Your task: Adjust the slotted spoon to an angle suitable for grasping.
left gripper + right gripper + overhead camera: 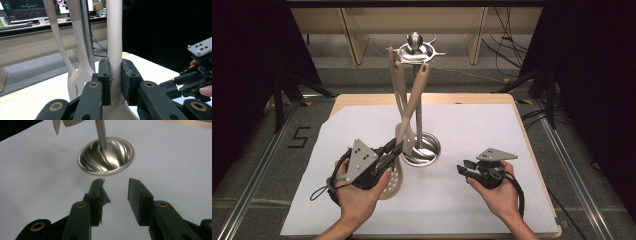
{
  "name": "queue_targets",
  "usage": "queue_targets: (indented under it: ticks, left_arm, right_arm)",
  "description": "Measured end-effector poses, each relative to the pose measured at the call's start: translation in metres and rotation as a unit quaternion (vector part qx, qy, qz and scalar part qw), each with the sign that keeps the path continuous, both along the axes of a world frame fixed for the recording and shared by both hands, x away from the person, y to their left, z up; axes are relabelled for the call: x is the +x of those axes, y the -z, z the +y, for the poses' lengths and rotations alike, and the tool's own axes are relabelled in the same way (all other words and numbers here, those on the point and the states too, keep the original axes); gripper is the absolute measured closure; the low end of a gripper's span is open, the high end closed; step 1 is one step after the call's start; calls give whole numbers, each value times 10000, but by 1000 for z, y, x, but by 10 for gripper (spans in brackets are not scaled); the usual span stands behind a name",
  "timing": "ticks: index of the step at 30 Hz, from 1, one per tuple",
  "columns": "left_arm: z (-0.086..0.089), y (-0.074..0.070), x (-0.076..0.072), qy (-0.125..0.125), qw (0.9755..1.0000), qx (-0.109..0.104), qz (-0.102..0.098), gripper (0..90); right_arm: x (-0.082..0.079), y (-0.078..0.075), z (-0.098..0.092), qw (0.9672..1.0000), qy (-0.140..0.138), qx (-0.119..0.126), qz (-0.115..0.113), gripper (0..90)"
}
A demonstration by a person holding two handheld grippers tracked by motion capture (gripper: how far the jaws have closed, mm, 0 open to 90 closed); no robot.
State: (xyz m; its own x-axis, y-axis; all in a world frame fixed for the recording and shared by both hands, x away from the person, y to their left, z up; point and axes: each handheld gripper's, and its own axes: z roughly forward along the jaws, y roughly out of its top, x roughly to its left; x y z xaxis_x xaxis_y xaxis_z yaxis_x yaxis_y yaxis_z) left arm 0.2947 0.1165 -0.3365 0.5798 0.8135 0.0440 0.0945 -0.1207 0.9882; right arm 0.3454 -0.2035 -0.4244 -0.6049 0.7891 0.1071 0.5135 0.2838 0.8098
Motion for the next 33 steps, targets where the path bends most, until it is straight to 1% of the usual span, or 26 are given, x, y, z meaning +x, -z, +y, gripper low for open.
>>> queue_targets:
  ticks: [2, 3, 4, 5, 6, 7, 8, 9, 10, 12, 14, 15, 16, 17, 18, 19, 20, 23, 24, 25, 27, 28, 29, 30, 31, 33]
  left_arm:
    - [0, 0, 0, -1, 10000, 11, -8, 783]
    - [1, 0, 0, -2, 10000, 20, -11, 783]
    - [1, 0, -1, -7, 10000, 13, -15, 783]
    - [1, 0, -1, -13, 10000, 11, -19, 783]
    - [1, 0, -1, -16, 10000, 21, -23, 783]
    - [1, 0, -1, -24, 10000, 24, -26, 783]
    - [1, 0, -2, -33, 10000, 38, -31, 783]
    - [1, 1, -3, -84, 9999, -16, 68, 783]
    - [1, 1, -2, -58, 10000, 15, 12, 783]
    - [2, 1, -3, -71, 10000, 12, 2, 783]
    - [1, 1, -2, -77, 10000, 5, 13, 783]
    - [0, 1, -2, -84, 10000, 17, 19, 783]
    - [-2, 2, -1, -88, 10000, 14, 31, 783]
    - [-4, 3, 1, -70, 10000, -1, -32, 782]
    - [-6, 4, 0, -98, 9999, -24, 43, 781]
    - [-6, 5, 0, -134, 9999, -6, 34, 780]
    - [-8, 5, 1, -85, 9999, -20, 54, 780]
    - [-9, 5, 4, -88, 9999, 49, 21, 779]
    - [-10, 6, 5, -98, 9999, 29, 20, 778]
    - [-12, 7, 4, -147, 9998, 0, 137, 778]
    - [-14, 8, 8, -102, 9999, 42, 41, 777]
    - [-15, 8, 8, -111, 9999, 44, 48, 776]
    - [-17, 10, 8, -163, 9997, -5, 173, 776]
    - [-18, 10, 9, -181, 9997, 33, 130, 775]
    - [-19, 11, 11, -115, 9999, 58, 73, 775]
    - [-22, 12, 13, -126, 9999, 88, 71, 773]
  right_arm:
    - [0, 0, 0, 10000, 1, 17, -17, 652]
    - [0, 1, 1, 10000, -21, 68, 37, 651]
    - [0, 0, 0, 10000, -10, 7, 17, 652]
    - [0, 0, 0, 10000, -7, 10, 16, 652]
    - [0, 1, 1, 9999, -49, 76, 73, 652]
    - [0, 0, 0, 10000, -10, -22, 36, 651]
    - [0, 0, 0, 10000, -17, -20, 4, 651]
    - [0, -1, 0, 10000, -22, -24, 14, 651]
    - [0, 0, 0, 9999, -67, 49, 65, 652]
    - [-1, 0, 0, 9999, -57, 68, 68, 652]
    - [-1, 0, 0, 10000, -19, -21, 10, 652]
    - [0, 0, 0, 9999, -62, 57, 57, 651]
    - [0, 0, 0, 10000, -5, -15, -3, 651]
    - [-1, 0, 0, 10000, 2, 34, 60, 651]
    - [-1, 0, 2, 9998, 16, 125, 130, 651]
    - [-2, -1, 2, 9998, 14, 91, 147, 651]
    - [-2, -1, 2, 9998, 5, 123, 144, 651]
    - [0, 0, 0, 10000, -46, 25, 33, 651]
    - [0, 0, -1, 10000, -20, -1, 1, 651]
    - [0, 0, -1, 10000, -21, 1, 1, 651]
    - [0, 0, 0, 9999, -56, 99, 50, 651]
    - [0, 0, 0, 9999, -86, 86, 35, 651]
    - [0, 0, 0, 9999, -90, 92, 34, 651]
    - [0, 0, 0, 9999, -91, 108, 61, 650]
    - [-1, -1, 0, 10000, -39, 40, 39, 651]
    - [-1, -1, -1, 10000, -8, 31, -5, 651]
